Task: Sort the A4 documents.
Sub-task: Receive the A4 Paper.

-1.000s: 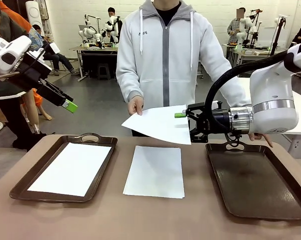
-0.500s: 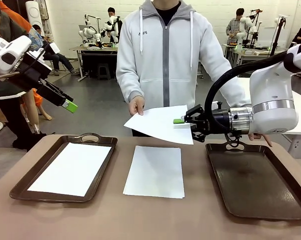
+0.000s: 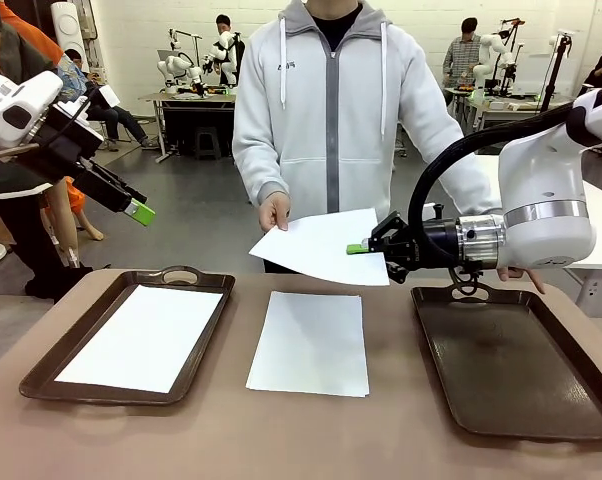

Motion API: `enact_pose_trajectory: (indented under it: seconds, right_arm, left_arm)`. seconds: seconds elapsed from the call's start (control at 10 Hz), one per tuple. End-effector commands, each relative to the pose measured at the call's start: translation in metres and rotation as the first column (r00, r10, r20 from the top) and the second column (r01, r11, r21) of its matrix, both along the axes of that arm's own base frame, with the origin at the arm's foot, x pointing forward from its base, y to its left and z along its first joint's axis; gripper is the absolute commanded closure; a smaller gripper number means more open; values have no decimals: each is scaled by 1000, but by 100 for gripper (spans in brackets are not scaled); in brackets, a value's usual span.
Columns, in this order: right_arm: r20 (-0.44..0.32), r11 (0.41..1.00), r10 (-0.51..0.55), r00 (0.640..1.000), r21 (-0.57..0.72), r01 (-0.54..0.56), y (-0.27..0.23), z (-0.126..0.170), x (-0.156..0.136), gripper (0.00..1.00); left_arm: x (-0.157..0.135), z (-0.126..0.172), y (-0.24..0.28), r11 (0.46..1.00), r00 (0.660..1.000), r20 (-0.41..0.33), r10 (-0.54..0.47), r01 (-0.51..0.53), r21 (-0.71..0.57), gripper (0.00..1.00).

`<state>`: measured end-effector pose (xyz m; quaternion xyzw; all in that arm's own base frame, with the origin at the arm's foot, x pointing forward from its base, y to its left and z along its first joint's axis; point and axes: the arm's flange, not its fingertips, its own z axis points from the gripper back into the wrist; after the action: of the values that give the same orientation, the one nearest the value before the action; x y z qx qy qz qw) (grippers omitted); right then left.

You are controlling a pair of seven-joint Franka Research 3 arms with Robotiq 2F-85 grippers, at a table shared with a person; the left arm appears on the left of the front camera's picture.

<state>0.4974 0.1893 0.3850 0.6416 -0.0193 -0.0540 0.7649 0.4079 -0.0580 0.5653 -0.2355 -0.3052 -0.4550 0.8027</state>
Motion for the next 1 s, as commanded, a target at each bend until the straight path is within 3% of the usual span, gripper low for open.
enact_pose_trajectory:
  seconds: [0.0,0.9]
  right_arm:
    - [-14,1000,-13,1000,21,14,4,-2,-1,100]
    - [-5,1000,2,1000,-1,-2,1,-2,-2,100]
  left_arm:
    - [-1,-1,2,1000,1000,12,-15,15,0,0]
    - [-1,-1,2,1000,1000,12,-15,15,0,0]
